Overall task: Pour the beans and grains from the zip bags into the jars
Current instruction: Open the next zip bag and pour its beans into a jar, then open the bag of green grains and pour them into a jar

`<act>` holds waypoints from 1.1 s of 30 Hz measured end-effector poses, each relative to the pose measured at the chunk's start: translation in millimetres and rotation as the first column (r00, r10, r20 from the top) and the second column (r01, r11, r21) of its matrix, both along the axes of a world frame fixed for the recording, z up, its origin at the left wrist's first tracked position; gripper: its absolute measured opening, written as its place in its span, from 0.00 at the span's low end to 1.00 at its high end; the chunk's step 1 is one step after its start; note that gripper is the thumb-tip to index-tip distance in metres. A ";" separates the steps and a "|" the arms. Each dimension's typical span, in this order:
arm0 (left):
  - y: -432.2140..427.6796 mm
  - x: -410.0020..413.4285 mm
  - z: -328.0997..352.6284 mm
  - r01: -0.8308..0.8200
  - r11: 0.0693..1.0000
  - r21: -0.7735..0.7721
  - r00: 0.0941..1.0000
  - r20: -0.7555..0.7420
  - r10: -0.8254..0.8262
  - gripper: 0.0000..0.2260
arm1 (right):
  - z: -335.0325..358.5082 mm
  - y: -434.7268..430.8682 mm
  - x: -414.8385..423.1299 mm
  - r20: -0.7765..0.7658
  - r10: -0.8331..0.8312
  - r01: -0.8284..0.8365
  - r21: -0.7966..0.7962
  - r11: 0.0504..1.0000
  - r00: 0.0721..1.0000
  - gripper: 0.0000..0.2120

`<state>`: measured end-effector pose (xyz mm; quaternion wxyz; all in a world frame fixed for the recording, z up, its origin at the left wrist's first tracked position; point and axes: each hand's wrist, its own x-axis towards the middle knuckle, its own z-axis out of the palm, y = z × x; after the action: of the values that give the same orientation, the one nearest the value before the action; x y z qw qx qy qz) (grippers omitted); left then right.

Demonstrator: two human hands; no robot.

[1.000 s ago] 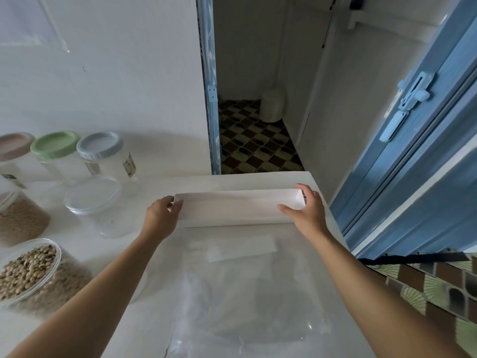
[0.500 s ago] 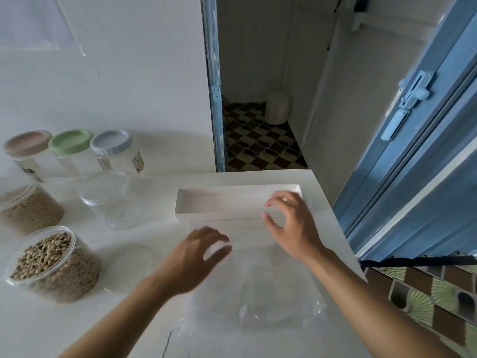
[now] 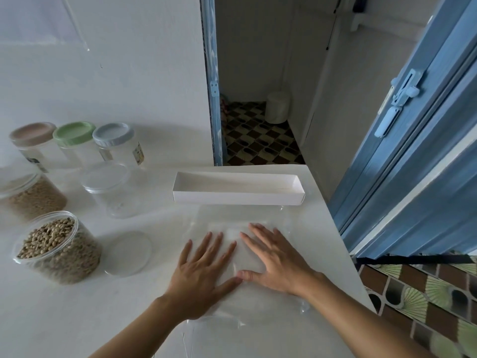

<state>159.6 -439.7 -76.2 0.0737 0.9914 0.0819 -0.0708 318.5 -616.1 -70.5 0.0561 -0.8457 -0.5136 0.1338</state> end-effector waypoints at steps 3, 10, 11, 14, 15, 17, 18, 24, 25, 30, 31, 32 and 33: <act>-0.4 0.5 -3.5 -0.012 1.000 0.017 1.000 0.015 0.012 0.37 | -6.7 1.3 -0.6 0.033 0.019 -0.019 -0.006 1.000 0.999 0.48; 2.1 -2.1 -8.8 -0.016 1.000 -0.001 0.997 0.080 0.016 0.35 | -10.5 3.5 1.3 0.058 0.037 -0.036 -0.012 0.999 0.998 0.47; 3.9 -2.8 -11.1 -0.011 1.000 0.001 0.996 0.092 0.010 0.35 | -10.7 3.3 1.1 0.057 0.041 -0.040 -0.016 0.999 0.998 0.46; 9.3 -4.0 -13.6 0.005 1.000 -0.024 0.985 0.170 -0.001 0.36 | -8.1 2.6 4.0 -0.011 0.032 -0.032 0.047 0.998 0.999 0.47; 11.7 -3.5 -12.8 -0.008 0.994 -0.106 0.981 0.191 0.028 0.38 | -7.6 2.8 6.3 -0.079 0.015 -0.006 0.112 0.994 0.997 0.47; 17.7 -1.4 -9.0 -0.048 0.938 -0.343 0.961 0.241 0.137 0.40 | -5.5 1.2 11.1 -0.275 -0.048 0.130 0.289 0.948 0.960 0.40; 20.6 -0.8 -6.5 -0.053 0.902 -0.429 0.939 0.285 0.191 0.37 | -4.3 -0.8 14.3 -0.351 -0.075 0.212 0.368 0.905 0.933 0.33; 34.6 -4.6 8.7 -0.007 0.874 -0.486 0.837 0.476 0.270 0.06 | 18.0 3.4 20.2 -0.305 -0.178 0.323 0.538 0.779 0.936 0.06; 36.2 -5.0 15.9 -0.012 0.873 -0.487 0.833 0.479 0.278 0.06 | 23.0 10.2 16.6 -0.293 -0.160 0.304 0.556 0.773 0.943 0.05; 59.2 -25.8 61.8 -0.077 0.834 -0.547 0.771 0.497 0.398 0.09 | 49.3 59.0 -9.6 -0.300 0.005 0.180 0.586 0.790 0.954 0.04; 66.3 -34.8 71.8 -0.099 0.843 -0.529 0.759 0.507 0.408 0.10 | 56.3 70.5 -15.9 -0.318 0.045 0.156 0.579 0.800 0.947 0.05; 74.3 -45.3 81.7 -0.119 0.854 -0.507 0.743 0.525 0.415 0.09 | 63.4 82.8 -23.3 -0.334 0.087 0.128 0.570 0.812 0.939 0.06; 83.1 -57.2 91.6 -0.136 0.864 -0.485 0.721 0.549 0.422 0.07 | 69.8 96.5 -31.7 -0.344 0.127 0.095 0.561 0.823 0.930 0.06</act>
<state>102.4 -356.7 15.4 0.3138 0.8918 0.1869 0.2672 286.7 -519.6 -0.7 0.3990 -0.7458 -0.5173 0.1306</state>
